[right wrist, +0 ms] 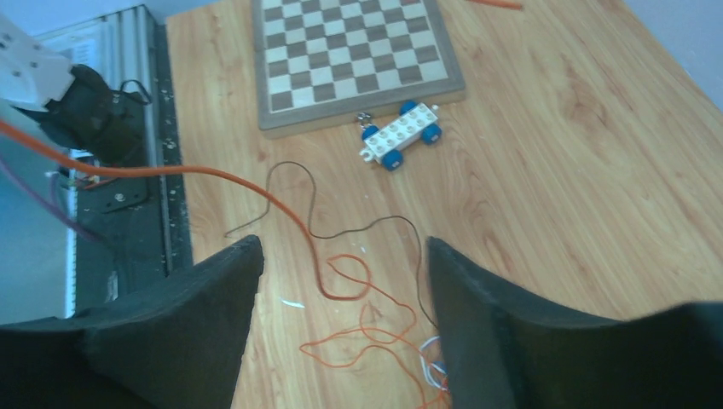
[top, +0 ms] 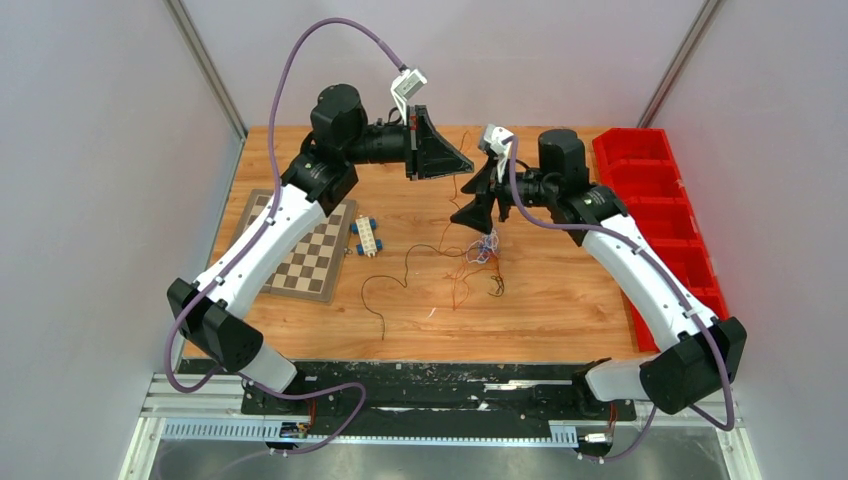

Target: Untangle the cables

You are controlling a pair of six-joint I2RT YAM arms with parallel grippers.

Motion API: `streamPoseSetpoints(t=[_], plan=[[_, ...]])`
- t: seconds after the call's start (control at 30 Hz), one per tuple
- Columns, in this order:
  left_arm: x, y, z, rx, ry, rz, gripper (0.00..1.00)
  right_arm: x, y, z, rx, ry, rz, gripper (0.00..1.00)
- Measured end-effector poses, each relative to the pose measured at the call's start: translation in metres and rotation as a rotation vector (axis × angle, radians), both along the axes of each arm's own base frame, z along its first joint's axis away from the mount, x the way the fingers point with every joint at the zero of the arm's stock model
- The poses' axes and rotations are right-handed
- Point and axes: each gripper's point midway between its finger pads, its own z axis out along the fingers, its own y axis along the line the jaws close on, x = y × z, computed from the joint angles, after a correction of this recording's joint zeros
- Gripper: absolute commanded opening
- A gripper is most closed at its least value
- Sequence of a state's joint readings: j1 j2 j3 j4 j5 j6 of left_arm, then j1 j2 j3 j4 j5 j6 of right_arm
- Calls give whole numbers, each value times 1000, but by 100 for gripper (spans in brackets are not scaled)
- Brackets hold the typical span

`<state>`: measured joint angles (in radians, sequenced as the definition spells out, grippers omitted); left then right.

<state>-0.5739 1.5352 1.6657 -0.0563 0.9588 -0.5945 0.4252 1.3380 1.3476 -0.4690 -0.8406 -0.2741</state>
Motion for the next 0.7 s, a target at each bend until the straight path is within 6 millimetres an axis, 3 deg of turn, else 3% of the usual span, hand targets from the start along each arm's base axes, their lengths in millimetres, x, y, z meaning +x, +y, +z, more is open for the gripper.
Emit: streamPoseSetpoints(t=[0.07, 0.17, 0.2, 0.37, 0.53, 0.6, 0.63, 0.7], plan=[[-1, 0, 1, -3, 4, -3, 0, 9, 0, -8, -5, -2, -30, 47], [-1, 0, 4, -7, 3, -2, 0, 15, 1, -14, -3, -1, -51, 9], [-1, 0, 6, -11, -1, -2, 0, 17, 2, -16, -1, 2, -54, 1], [7, 6, 16, -33, -30, 29, 0, 16, 6, -14, 20, 18, -54, 0], [39, 31, 7, 12, -59, 189, 0, 22, -1, 3, 63, 47, -93, 0], [52, 49, -9, 59, -79, 286, 0, 30, -10, 21, 95, 50, -127, 0], [58, 73, -49, 160, -58, 384, 0, 42, -26, 59, 162, 19, -180, 0], [59, 75, -60, 180, -60, 387, 0, 43, -30, 73, 188, 15, -190, 0]])
